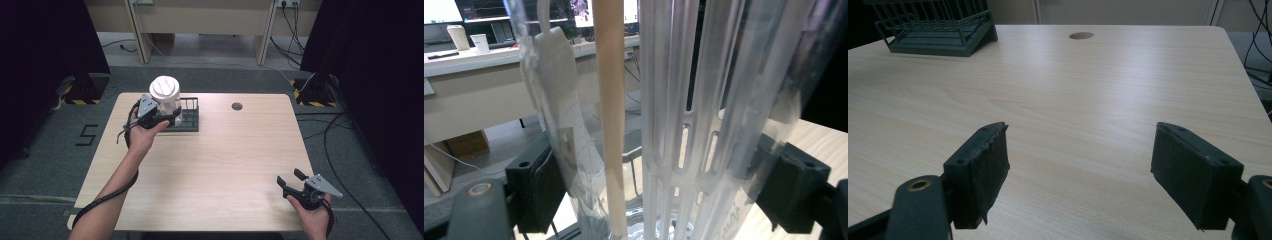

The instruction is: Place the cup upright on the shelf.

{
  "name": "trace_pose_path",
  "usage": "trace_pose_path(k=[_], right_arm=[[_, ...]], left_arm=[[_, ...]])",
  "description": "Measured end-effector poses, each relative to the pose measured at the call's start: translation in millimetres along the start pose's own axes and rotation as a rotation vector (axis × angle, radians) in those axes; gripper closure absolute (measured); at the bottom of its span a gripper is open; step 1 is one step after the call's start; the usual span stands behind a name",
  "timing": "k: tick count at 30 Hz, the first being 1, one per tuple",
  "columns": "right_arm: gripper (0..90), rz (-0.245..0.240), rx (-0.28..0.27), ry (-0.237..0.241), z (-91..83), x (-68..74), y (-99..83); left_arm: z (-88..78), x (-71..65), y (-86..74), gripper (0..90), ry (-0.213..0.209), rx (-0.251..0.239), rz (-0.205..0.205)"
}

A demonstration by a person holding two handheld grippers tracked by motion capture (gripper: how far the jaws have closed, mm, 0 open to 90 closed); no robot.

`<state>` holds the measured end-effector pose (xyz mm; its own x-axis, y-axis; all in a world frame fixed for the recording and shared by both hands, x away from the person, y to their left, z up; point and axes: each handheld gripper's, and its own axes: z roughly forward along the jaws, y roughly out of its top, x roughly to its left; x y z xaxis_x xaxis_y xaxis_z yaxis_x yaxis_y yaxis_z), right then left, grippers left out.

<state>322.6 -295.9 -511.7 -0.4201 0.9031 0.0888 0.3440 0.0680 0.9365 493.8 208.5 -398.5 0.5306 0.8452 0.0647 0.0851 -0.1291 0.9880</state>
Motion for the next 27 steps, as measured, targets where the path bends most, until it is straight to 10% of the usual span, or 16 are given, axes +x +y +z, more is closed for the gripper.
trace_pose_path(k=[27], right_arm=[[23.6,0.0,0.0,-0.001,-0.2,0.1,0.0]], left_arm=[[13.8,14.4,11.9,17.5,0.029,0.002,-0.004]])
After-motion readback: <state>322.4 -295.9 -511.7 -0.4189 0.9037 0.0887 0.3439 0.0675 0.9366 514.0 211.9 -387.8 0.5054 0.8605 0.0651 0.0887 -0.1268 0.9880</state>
